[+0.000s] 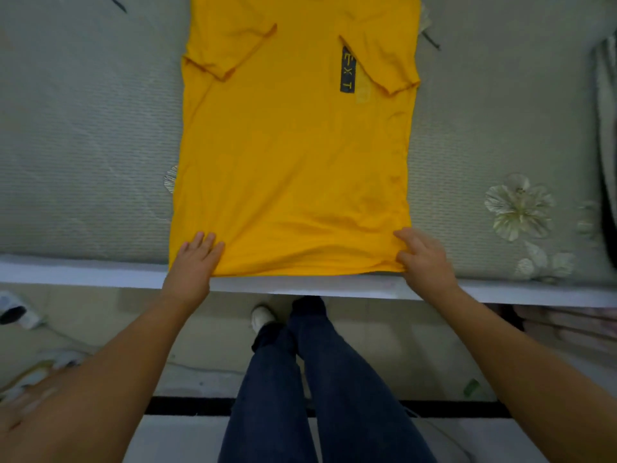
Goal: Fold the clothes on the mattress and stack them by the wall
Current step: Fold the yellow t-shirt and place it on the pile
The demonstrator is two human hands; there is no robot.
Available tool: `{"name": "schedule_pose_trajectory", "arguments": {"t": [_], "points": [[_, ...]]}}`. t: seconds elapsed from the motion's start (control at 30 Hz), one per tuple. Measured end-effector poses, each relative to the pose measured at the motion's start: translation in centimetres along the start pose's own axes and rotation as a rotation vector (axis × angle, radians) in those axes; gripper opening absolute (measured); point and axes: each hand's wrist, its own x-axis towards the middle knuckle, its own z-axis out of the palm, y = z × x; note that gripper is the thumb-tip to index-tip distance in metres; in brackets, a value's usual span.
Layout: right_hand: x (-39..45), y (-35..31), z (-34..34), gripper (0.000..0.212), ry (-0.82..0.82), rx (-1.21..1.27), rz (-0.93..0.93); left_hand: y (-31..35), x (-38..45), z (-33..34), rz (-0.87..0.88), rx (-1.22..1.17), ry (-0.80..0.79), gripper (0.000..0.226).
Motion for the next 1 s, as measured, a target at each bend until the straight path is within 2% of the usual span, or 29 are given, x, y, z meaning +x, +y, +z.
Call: {"name": "schedule_pose_trajectory", "arguments": {"t": [0.03, 0.1, 0.17, 0.23, 0.3, 0.37, 0.5, 0.6, 0.73, 0.83, 1.0], "points": [[-1.1, -0.1, 0.4, 0.030, -0.051, -0.004, -0.065, -0.2, -0.5, -0.1, 0.013, 0.056, -0.064, 0.067], [-2.9, -0.9, 0.7, 0.018, -0.354, -0.004, -0.049, -0.6, -1.6, -0.1, 0.063, 0.159, -0.176, 0.066], [-4.9, -2.3, 1.5, 0.021, -0.634, -0.057, 0.017, -0.7, -3.0, 0.1, 0.095, 0.241, -0.340, 0.064], [-6.1, -4.2, 2.0, 0.014, -0.781, -0.058, 0.071, -0.7, -4.6, 0.6, 0.120, 0.288, -0.511, 0.063], [-6.7, -5.7, 2.4, 0.027, -0.816, -0.023, 0.122, -0.4, -6.0, 1.0, 0.123, 0.261, -0.600, 0.061], [-6.6, -6.2, 2.0, 0.012, -0.749, -0.010, 0.224, -0.3, -7.0, 0.6, 0.065, 0.215, -0.564, 0.057], [-4.9, -4.9, -0.5, 0.021, -0.423, 0.062, 0.553, -1.2, -6.8, -3.0, -0.137, 0.175, -0.173, 0.033], [-2.3, -3.9, -3.6, 0.021, -0.234, 0.034, 0.641, -0.8, -5.0, -7.1, -0.167, 0.223, -0.027, 0.023], [1.8, -2.0, -8.0, 0.021, 0.007, 0.060, 0.719, 0.6, -0.7, -13.4, -0.171, 0.160, 0.209, 0.027], [5.2, 0.7, -10.4, 0.021, 0.029, 0.038, 0.744, 0.6, 3.2, -17.7, -0.232, 0.165, 0.292, 0.026], [12.5, 7.0, -12.3, 0.024, -0.017, 0.071, 0.741, 0.2, 10.8, -23.1, -0.283, 0.177, 0.303, 0.024]]}}
